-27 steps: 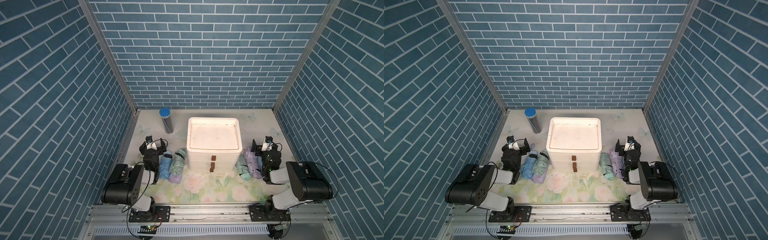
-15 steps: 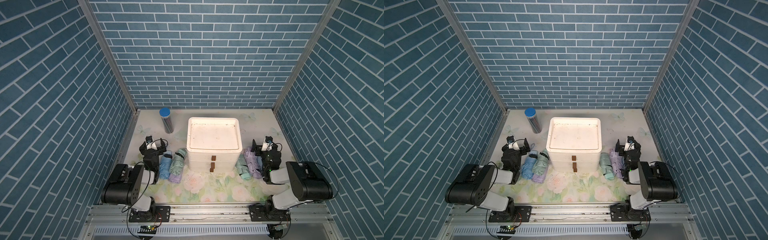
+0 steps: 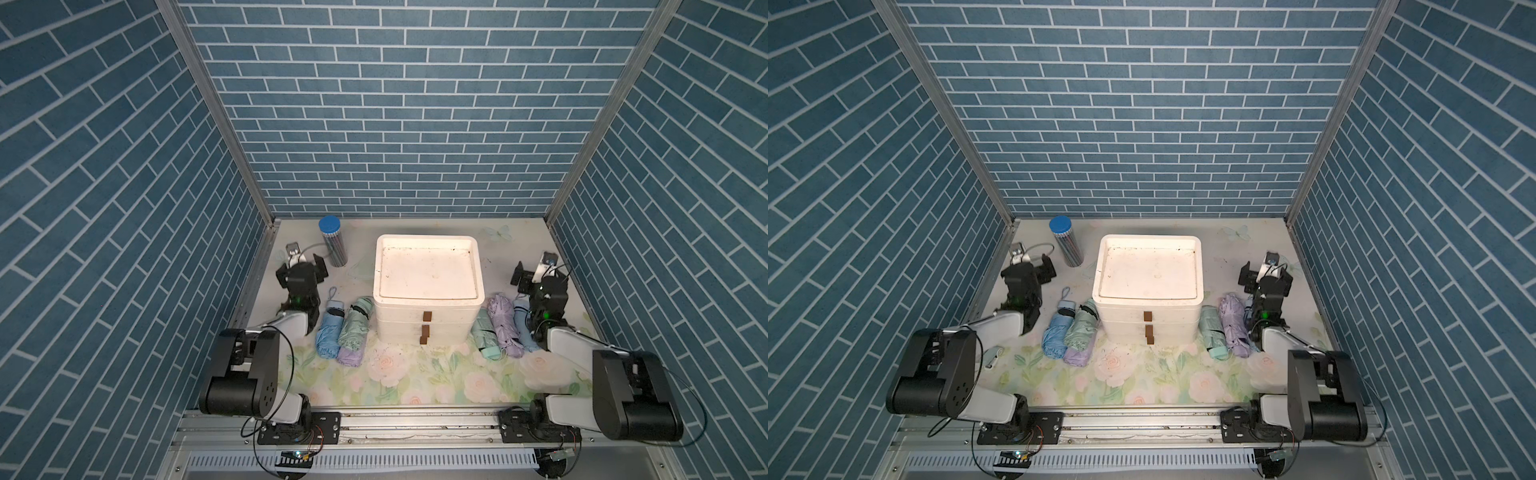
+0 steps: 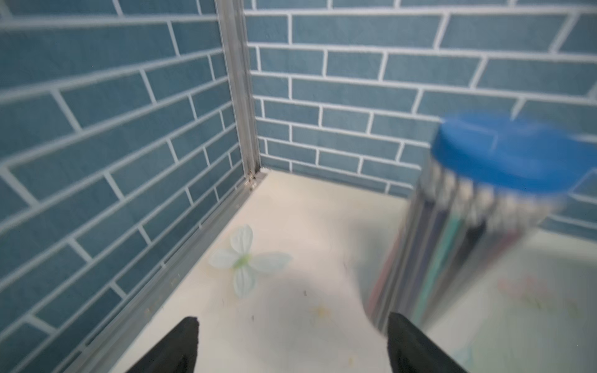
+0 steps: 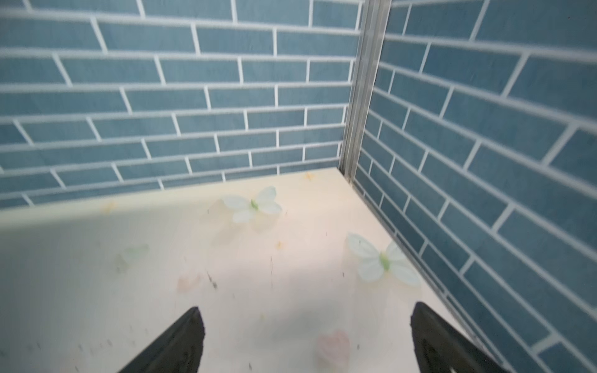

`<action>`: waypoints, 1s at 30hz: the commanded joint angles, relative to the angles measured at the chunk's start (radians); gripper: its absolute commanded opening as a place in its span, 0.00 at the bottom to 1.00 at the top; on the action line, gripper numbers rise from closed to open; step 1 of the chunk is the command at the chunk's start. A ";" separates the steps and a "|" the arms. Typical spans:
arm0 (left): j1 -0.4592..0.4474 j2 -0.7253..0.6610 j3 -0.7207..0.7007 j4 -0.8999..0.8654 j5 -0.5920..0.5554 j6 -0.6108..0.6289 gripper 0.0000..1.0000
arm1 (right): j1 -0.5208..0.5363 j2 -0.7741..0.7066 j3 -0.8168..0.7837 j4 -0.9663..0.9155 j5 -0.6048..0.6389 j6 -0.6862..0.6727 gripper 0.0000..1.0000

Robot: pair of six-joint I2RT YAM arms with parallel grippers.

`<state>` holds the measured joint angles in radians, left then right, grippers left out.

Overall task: Place the umbrella in the drawer by color
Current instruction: Adjust the storage box at the center of the board.

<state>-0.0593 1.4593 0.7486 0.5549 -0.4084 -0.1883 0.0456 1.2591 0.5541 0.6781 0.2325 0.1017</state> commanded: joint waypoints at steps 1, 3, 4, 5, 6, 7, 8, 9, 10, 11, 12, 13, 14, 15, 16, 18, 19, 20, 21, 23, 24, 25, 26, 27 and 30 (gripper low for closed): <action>0.017 -0.087 0.195 -0.527 -0.037 -0.283 0.82 | 0.006 -0.146 0.113 -0.326 -0.108 0.229 1.00; -0.011 -0.199 0.154 -0.540 0.068 -0.377 0.76 | -0.024 -0.180 0.057 -0.387 -0.125 0.463 0.99; -0.035 -0.262 0.122 -0.531 0.089 -0.402 0.77 | -0.044 -0.171 0.076 -0.437 -0.174 0.474 0.94; -0.069 -0.335 0.088 -0.520 0.099 -0.417 0.78 | -0.039 -0.151 0.127 -0.537 -0.177 0.470 0.85; -0.111 -0.403 0.065 -0.531 0.093 -0.421 0.80 | -0.014 -0.132 0.179 -0.637 -0.137 0.476 0.80; -0.148 -0.454 0.056 -0.546 0.094 -0.410 0.81 | 0.016 -0.128 0.210 -0.714 -0.103 0.476 0.77; -0.194 -0.505 0.052 -0.568 0.092 -0.393 0.81 | 0.058 -0.134 0.242 -0.793 -0.054 0.466 0.74; -0.251 -0.548 0.056 -0.590 0.087 -0.376 0.82 | 0.105 -0.148 0.272 -0.869 0.012 0.462 0.72; -0.304 -0.575 0.062 -0.613 0.083 -0.359 0.82 | 0.142 -0.166 0.292 -0.923 0.057 0.458 0.71; -0.369 -0.600 0.069 -0.638 0.078 -0.338 0.82 | 0.182 -0.187 0.313 -0.979 0.085 0.458 0.69; -0.438 -0.615 0.082 -0.667 0.049 -0.319 0.83 | 0.226 -0.214 0.335 -1.035 0.109 0.462 0.67; -0.493 -0.621 0.091 -0.692 0.020 -0.309 0.83 | 0.271 -0.238 0.350 -1.078 0.129 0.469 0.66; -0.541 -0.622 0.103 -0.713 0.010 -0.297 0.84 | 0.326 -0.269 0.373 -1.123 0.158 0.478 0.65; -0.572 -0.613 0.111 -0.729 0.023 -0.294 0.85 | 0.387 -0.291 0.400 -1.175 0.190 0.492 0.63; -0.587 -0.600 0.118 -0.740 0.047 -0.298 0.85 | 0.439 -0.303 0.425 -1.223 0.221 0.508 0.61; -0.604 -0.555 0.134 -0.746 0.122 -0.302 0.85 | 0.574 -0.313 0.491 -1.347 0.310 0.560 0.58; -0.611 -0.536 0.138 -0.742 0.145 -0.301 0.85 | 0.635 -0.310 0.519 -1.397 0.351 0.589 0.56; -0.622 -0.518 0.143 -0.735 0.152 -0.302 0.85 | 0.716 -0.306 0.555 -1.459 0.402 0.631 0.55; -0.627 -0.501 0.149 -0.732 0.151 -0.301 0.85 | 0.802 -0.297 0.587 -1.510 0.452 0.671 0.55; -0.628 -0.472 0.167 -0.741 0.139 -0.307 0.85 | 0.964 -0.265 0.655 -1.600 0.530 0.759 0.54; -0.628 -0.459 0.176 -0.744 0.143 -0.304 0.85 | 1.045 -0.235 0.694 -1.629 0.546 0.787 0.54; -0.629 -0.450 0.181 -0.743 0.149 -0.301 0.84 | 1.117 -0.203 0.723 -1.647 0.552 0.803 0.54; -0.631 -0.440 0.184 -0.743 0.153 -0.301 0.83 | 1.189 -0.154 0.754 -1.665 0.555 0.819 0.54; -0.632 -0.432 0.184 -0.742 0.157 -0.300 0.82 | 1.250 -0.099 0.779 -1.675 0.548 0.829 0.55; -0.639 -0.414 0.178 -0.741 0.160 -0.300 0.74 | 1.353 0.024 0.779 -1.623 0.509 0.835 0.59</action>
<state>-0.6868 1.0378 0.9035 -0.1711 -0.2634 -0.4973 1.3304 1.1805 1.3441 -0.8631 0.7116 0.8585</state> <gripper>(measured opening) 0.759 0.569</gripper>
